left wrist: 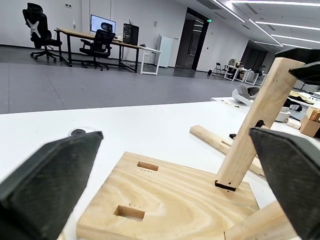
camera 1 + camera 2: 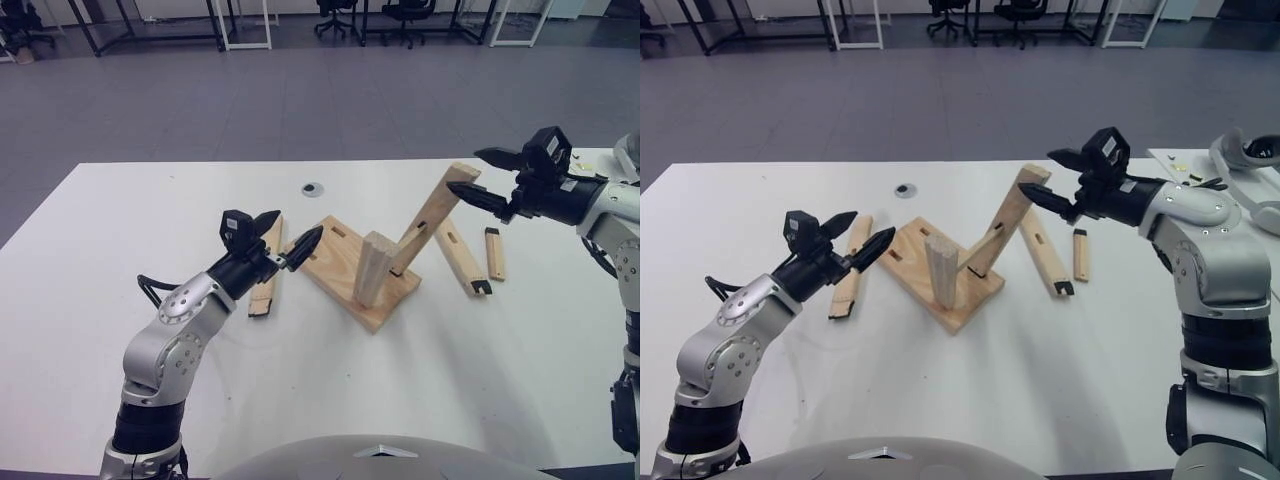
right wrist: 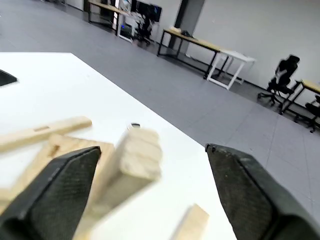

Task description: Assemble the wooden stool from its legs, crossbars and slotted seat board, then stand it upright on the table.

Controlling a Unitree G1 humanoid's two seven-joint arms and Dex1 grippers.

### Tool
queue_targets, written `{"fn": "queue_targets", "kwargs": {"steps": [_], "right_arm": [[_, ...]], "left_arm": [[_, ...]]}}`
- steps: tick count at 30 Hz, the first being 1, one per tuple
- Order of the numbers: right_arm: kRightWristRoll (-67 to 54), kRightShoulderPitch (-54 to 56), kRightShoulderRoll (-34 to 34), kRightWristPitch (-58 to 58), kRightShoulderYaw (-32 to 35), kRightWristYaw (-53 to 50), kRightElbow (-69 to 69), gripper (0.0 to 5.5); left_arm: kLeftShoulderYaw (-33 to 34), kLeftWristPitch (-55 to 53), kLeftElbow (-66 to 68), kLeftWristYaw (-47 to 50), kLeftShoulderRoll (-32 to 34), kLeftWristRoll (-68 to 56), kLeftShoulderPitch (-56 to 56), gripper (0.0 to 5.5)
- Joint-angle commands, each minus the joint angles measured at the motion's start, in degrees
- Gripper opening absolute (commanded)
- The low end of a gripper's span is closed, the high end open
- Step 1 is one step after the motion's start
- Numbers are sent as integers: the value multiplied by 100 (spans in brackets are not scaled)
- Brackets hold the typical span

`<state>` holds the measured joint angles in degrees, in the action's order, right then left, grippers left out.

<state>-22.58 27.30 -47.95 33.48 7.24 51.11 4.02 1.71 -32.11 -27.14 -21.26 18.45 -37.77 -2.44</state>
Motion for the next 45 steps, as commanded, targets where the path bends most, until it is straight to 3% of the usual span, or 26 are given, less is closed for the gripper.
{"fn": "queue_targets", "kwargs": {"steps": [1, 3, 5, 9, 11, 16, 21, 25, 29, 33, 35, 38, 42, 45], "right_arm": [[1595, 1740, -258, -1628, -1134, 251, -2339, 393], [2631, 3269, 418, -2864, -1702, -835, -4175, 393], [2776, 4057, 1000, -3425, -1674, -1386, -4957, 393], [1950, 4665, 1435, -3157, -1074, -834, -4848, 393], [1343, 4734, 1553, -2291, -833, -494, -3851, 393], [-475, 2790, 1542, 1023, -876, -701, 696, 393], [-1936, 342, 1804, 3481, -495, -1572, 2728, 393], [-1889, -552, 1482, 4207, -532, -2337, 4088, 393], [-632, -990, -448, 3207, -1232, -2022, 4165, 393], [1223, -1378, -2177, 709, -1910, -1090, 2930, 393], [2285, -729, -2090, -990, -2289, -1112, 1900, 393], [3132, 549, -1172, -2731, -2495, -1827, 567, 393], [2366, 1663, -27, -2963, -1729, -2132, -144, 393], [2388, 2329, -71, -2740, -1321, -1998, -756, 393]], "left_arm": [[-24, -8, 50, -7, -43, 68, -85, 540], [-47, 20, 77, 11, -103, 99, -106, 540], [-113, 40, 102, 33, -175, 136, -154, 540], [-165, 110, 85, 81, -300, 211, -81, 540], [-184, 152, 116, 91, -363, 247, -103, 540], [-154, 219, 92, 117, -437, 316, -49, 540], [-168, 268, 0, 186, -527, 369, 107, 540], [-158, 293, -96, 260, -557, 375, 234, 540], [-124, 276, -136, 269, -552, 371, 274, 540], [-99, 231, -170, 287, -546, 360, 283, 540], [-156, 209, -161, 292, -588, 361, 245, 540], [-227, 214, -168, 316, -657, 379, 256, 540], [-264, 239, -116, 299, -687, 401, 221, 540], [-277, 275, -98, 302, -707, 419, 200, 540]]}}
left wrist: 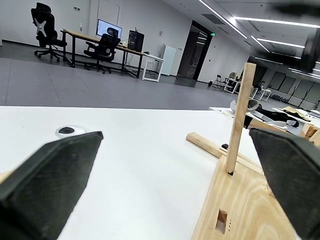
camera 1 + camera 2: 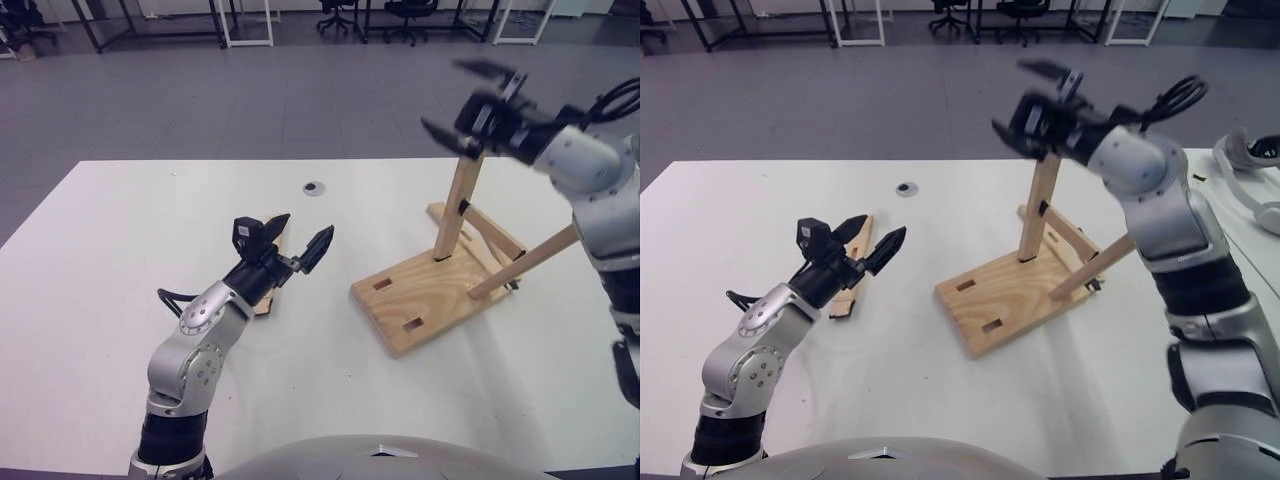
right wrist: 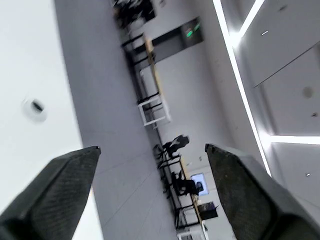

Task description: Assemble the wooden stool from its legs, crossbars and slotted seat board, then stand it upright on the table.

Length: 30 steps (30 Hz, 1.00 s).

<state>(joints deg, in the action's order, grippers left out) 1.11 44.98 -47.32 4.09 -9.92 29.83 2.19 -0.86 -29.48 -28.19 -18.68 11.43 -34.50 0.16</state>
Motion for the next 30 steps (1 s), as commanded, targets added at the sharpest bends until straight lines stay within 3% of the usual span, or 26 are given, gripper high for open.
{"fn": "queue_targets", "kwargs": {"steps": [1, 4, 7, 9, 13, 17, 22, 26, 30], "right_arm": [[151, 680, -312, 195, 505, 153, -817, 393], [643, 814, -1130, 297, 784, 203, -1936, 393], [1210, 322, -1768, 131, 361, 918, -3005, 393], [1178, -541, -2057, 67, 52, 1980, -3230, 393], [441, -2756, -2558, 372, -134, 3859, -2236, 393], [-542, -3985, -1994, 1439, 153, 4258, -1322, 393], [-939, -4547, -952, 2161, 455, 3366, -1265, 393], [-978, -4342, -57, 2532, 500, 2567, -1578, 393], [-704, -2956, 1016, 2214, 173, 1976, -2513, 393]], "left_arm": [[-22, 31, 17, 40, -13, 108, -54, 540], [22, 79, 18, 41, -18, 146, 8, 540], [46, 112, 12, 65, -29, 196, 72, 540], [27, 120, 16, 57, -20, 224, 105, 540], [44, 131, -23, 86, -25, 215, 224, 540], [35, 111, 6, 73, -18, 209, 197, 540], [39, 30, 47, 20, 60, 178, 159, 540], [13, -63, 89, -70, 136, 127, 75, 540], [-15, -146, 115, -117, 149, 122, -18, 540]]}}
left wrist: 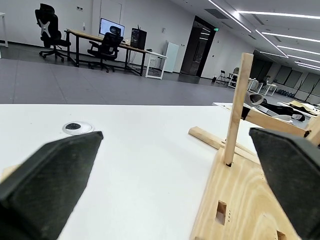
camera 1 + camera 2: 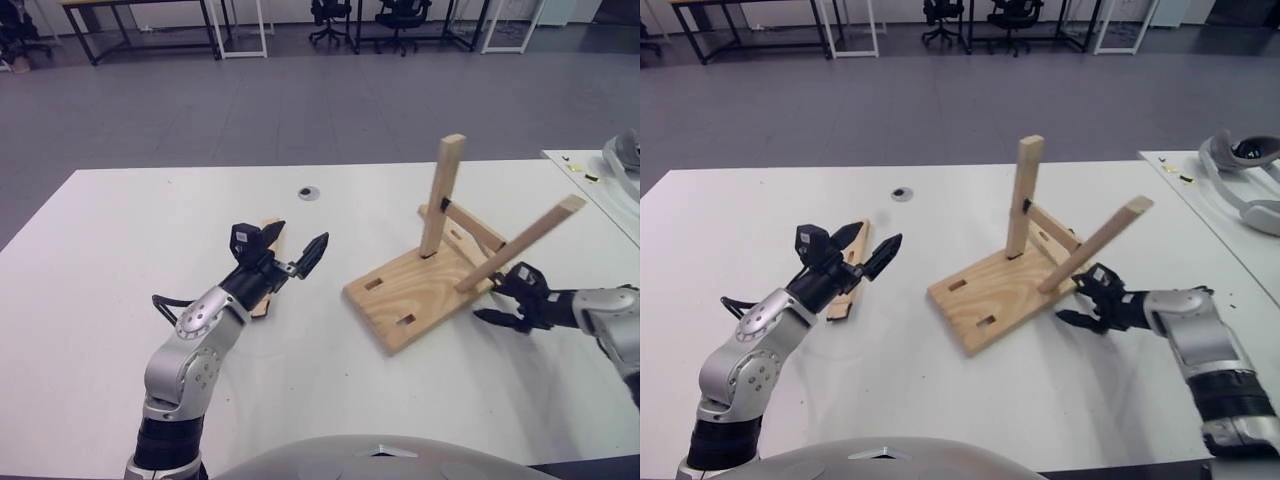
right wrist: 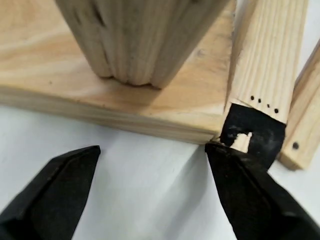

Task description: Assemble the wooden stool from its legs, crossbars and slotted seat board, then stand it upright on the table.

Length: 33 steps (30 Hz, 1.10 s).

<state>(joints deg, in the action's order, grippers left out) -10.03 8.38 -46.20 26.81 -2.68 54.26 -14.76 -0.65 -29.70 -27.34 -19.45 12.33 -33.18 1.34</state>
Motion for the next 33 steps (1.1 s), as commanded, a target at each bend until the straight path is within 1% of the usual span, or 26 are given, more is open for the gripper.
{"fn": "queue_targets", "kwargs": {"steps": [1, 3, 5, 10, 11, 12, 13, 14, 15, 18, 21, 24, 26, 29, 33], "right_arm": [[431, 1100, 1199, -167, -595, -579, -1064, 393], [500, 1664, 1649, -367, -705, -751, -1443, 393], [529, 1889, 1886, -524, -761, -762, -1628, 393], [498, 1842, 1969, -707, -626, -854, -1719, 393], [473, 1812, 1953, -704, -580, -864, -1678, 393], [429, 1775, 1952, -678, -527, -880, -1604, 393], [401, 1748, 1973, -666, -490, -923, -1534, 393], [385, 1728, 2009, -658, -467, -963, -1480, 393], [364, 1691, 2044, -657, -437, -1005, -1405, 393], [305, 1597, 2133, -608, -380, -1104, -1114, 393], [249, 1541, 2194, -516, -315, -1215, -783, 393], [205, 1485, 2243, -395, -248, -1314, -501, 393], [180, 1435, 2266, -318, -188, -1391, -349, 393], [171, 1386, 2262, -276, -82, -1507, -315, 393], [171, 1391, 2312, -279, -39, -1628, -363, 393]], "left_arm": [[-56, -133, 51, -49, 55, -6, -169, 540], [-95, -145, 94, -69, 53, -1, -237, 540], [-102, -158, 122, -92, 59, 1, -280, 540], [-105, -61, 336, -222, 146, 108, -359, 540], [-158, 116, 633, -383, 374, 399, -455, 540], [-278, 428, 1184, -564, 741, 901, -718, 540], [-489, 969, 1977, -701, 1202, 1637, -1185, 540], [-652, 1495, 2728, -771, 1536, 2244, -1635, 540], [-782, 1983, 3469, -816, 1713, 2680, -2111, 540], [-1243, 3306, 5415, -955, 1889, 3644, -3231, 540], [-1731, 4514, 6942, -1157, 1843, 4349, -3889, 540], [-2163, 5422, 7878, -1276, 1725, 4907, -4171, 540], [-2375, 5869, 8225, -1254, 1663, 5220, -4248, 540], [-2488, 6270, 8513, -1232, 1537, 5424, -4289, 540], [-2567, 6660, 8573, -1368, 1433, 5488, -4244, 540]]}}
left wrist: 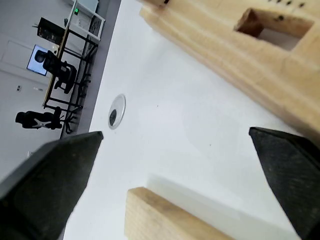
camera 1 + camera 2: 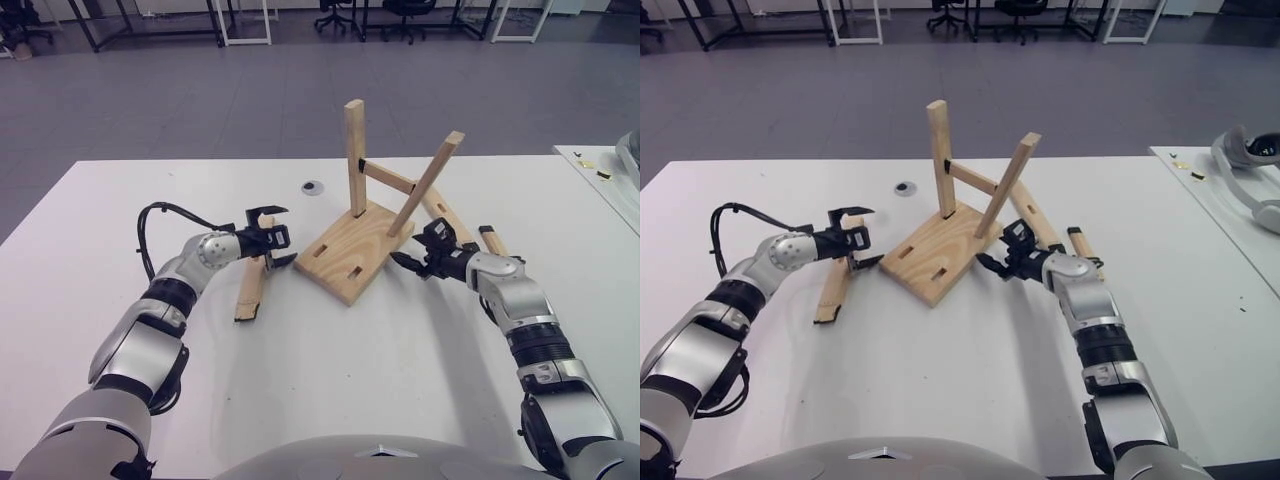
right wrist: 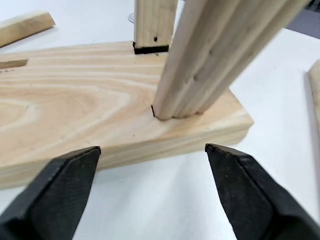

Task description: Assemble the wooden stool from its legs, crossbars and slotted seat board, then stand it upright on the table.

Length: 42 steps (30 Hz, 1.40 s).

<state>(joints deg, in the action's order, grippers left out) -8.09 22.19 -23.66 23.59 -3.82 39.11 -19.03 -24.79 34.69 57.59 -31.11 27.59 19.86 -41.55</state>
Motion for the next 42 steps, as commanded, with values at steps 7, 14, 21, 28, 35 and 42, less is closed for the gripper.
{"fn": "queue_targets", "kwargs": {"steps": [7, 14, 21, 28, 35, 42], "right_arm": [[-10, 28, 100, -33, 125, -227, -16, 393], [23, 137, 108, -119, 153, -269, -214, 393], [64, 223, 194, -266, 132, -300, -439, 393], [42, 380, 283, -284, 116, -175, -722, 393], [-181, 95, -693, 111, 893, -139, -226, 393], [-72, -642, -1054, 448, 2053, -1448, -182, 393]], "left_arm": [[-66, 358, -1587, -1207, 291, -406, 1063, 540], [191, -403, -2654, -1294, 203, -772, 1635, 540], [150, -770, -3241, -1287, -235, -916, 1814, 540], [216, -1147, -3830, -1309, -404, -988, 2094, 540], [1551, -2950, -4624, -981, -476, -2546, 3028, 540], [2799, -5121, -5924, 517, -1094, -3800, 4135, 540]]}}
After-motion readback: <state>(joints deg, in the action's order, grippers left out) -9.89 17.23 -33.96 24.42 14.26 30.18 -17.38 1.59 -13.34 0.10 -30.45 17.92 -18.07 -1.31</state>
